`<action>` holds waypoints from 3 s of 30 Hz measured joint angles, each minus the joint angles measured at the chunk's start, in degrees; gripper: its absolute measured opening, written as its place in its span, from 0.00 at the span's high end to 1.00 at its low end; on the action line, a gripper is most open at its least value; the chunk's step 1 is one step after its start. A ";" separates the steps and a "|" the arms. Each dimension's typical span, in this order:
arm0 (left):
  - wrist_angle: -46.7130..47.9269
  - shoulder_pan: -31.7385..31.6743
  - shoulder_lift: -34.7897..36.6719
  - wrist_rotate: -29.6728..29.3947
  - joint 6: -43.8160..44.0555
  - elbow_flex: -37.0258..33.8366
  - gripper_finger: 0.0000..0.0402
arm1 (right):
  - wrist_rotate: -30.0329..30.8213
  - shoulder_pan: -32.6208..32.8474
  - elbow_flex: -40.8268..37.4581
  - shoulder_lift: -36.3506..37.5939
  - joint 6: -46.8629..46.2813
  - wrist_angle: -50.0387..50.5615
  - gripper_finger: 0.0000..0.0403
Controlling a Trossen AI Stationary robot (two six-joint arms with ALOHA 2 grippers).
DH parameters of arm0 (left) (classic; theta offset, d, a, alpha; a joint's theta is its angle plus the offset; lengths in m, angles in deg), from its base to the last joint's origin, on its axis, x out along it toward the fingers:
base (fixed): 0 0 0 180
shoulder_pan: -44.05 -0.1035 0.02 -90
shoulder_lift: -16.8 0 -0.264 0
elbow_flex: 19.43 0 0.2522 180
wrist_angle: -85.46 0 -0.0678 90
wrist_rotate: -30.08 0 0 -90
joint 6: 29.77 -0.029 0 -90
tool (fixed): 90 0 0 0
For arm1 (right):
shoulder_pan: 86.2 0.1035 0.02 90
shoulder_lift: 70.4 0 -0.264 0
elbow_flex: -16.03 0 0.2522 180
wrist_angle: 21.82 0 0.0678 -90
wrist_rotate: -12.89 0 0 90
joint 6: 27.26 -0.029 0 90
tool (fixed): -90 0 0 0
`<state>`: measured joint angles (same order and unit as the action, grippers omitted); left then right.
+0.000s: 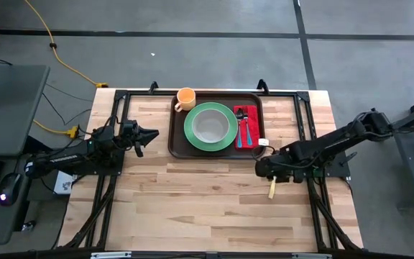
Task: Set up tray
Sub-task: Put the yellow table knife on the red table napkin to the right of the blue fork
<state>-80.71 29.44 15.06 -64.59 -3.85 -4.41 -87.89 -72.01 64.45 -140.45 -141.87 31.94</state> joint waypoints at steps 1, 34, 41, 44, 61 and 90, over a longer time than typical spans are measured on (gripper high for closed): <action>0.00 0.00 0.00 0.00 0.02 0.00 0.77 | -0.64 0.02 0.00 -0.86 -0.02 0.16 0.71; 0.00 0.00 0.00 0.11 0.10 0.00 0.77 | -2.20 0.09 0.38 -15.09 0.59 -1.89 0.94; 0.00 0.00 0.00 0.13 0.06 0.00 0.77 | -1.04 0.13 4.32 -15.52 1.85 5.04 0.93; 0.00 0.00 0.00 0.13 0.04 0.00 0.77 | -0.28 0.16 5.83 -15.55 2.24 8.09 0.94; 0.02 0.00 0.00 0.26 -0.04 0.00 0.77 | 6.12 -1.93 20.38 -15.33 5.63 25.38 0.92; 0.13 0.00 -0.01 1.09 -0.42 -0.02 0.77 | 19.28 -35.96 27.28 -15.25 48.24 16.07 0.92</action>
<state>-80.58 29.44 15.05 -63.50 -4.27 -4.43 -68.61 -107.97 91.72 -155.70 -93.63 48.01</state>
